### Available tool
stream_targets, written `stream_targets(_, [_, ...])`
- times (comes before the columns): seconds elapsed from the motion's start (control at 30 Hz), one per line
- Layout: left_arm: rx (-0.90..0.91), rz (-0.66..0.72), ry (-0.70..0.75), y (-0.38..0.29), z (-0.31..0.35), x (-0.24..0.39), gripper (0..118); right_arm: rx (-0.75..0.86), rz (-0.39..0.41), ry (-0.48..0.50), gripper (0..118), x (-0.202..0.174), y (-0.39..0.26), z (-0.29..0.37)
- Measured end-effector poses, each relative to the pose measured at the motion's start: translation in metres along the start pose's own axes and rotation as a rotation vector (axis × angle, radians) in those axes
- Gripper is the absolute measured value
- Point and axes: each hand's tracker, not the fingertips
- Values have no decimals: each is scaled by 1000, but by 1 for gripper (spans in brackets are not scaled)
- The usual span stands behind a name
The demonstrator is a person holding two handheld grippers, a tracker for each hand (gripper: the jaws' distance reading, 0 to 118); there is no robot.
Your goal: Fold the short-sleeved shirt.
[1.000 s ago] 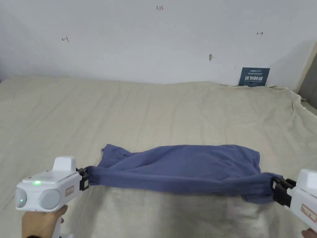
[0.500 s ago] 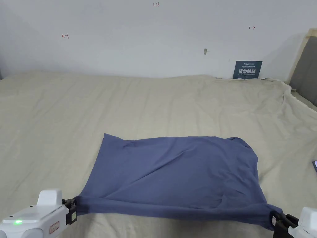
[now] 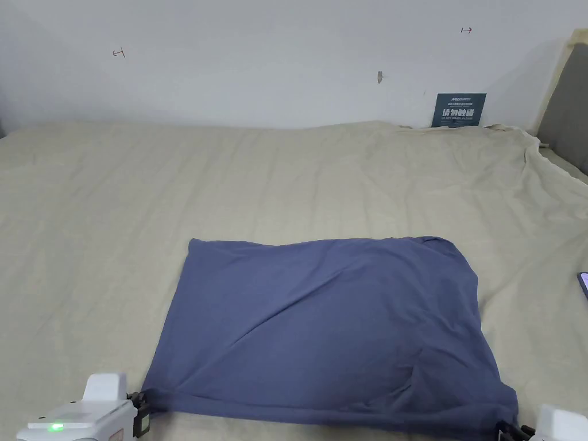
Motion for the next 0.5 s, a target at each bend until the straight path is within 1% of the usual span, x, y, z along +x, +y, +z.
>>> stream_targets(0.07, [-27, -4, 8, -7, -5, 2, 3, -59, -29, -24, 1, 3, -4, -13])
stream_targets(0.13, [-38, -5, 16, -11, -7, 4, 5, -101, -53, -25, 1, 4, -9, -22])
stream_targets(0.17, [-34, 1, 22, -11, -6, 5, 8, -93, -59, -25, 1, 4, -9, -22])
stream_targets(0.23, [-43, 15, 38, -6, -5, 8, 17, -86, -62, -30, 1, 2, -8, -19])
stream_targets(0.3, [-57, 29, 34, -1, -3, 8, 19, -92, -49, -34, 1, -1, -2, -16])
stream_targets(0.33, [-58, 33, 37, 1, 0, 8, 32, -84, -32, -34, 4, -3, 0, -11])
stream_targets(0.37, [-55, 36, 40, 3, 2, 9, 48, -61, -11, -44, 13, -6, 3, -5])
stream_targets(0.4, [-46, 37, 44, 6, 6, 10, 67, -27, 10, -44, 29, -8, 8, 1])
stream_targets(0.43, [-22, 35, 42, 9, 12, 11, 89, -4, 25, -47, 59, -10, 15, 7])
stream_targets(0.47, [15, 37, 40, 13, 18, 12, 105, 28, 35, -42, 79, -13, 21, 14])
stream_targets(0.5, [63, 42, 31, 19, 27, 13, 115, 78, 44, -37, 93, -17, 29, 24])
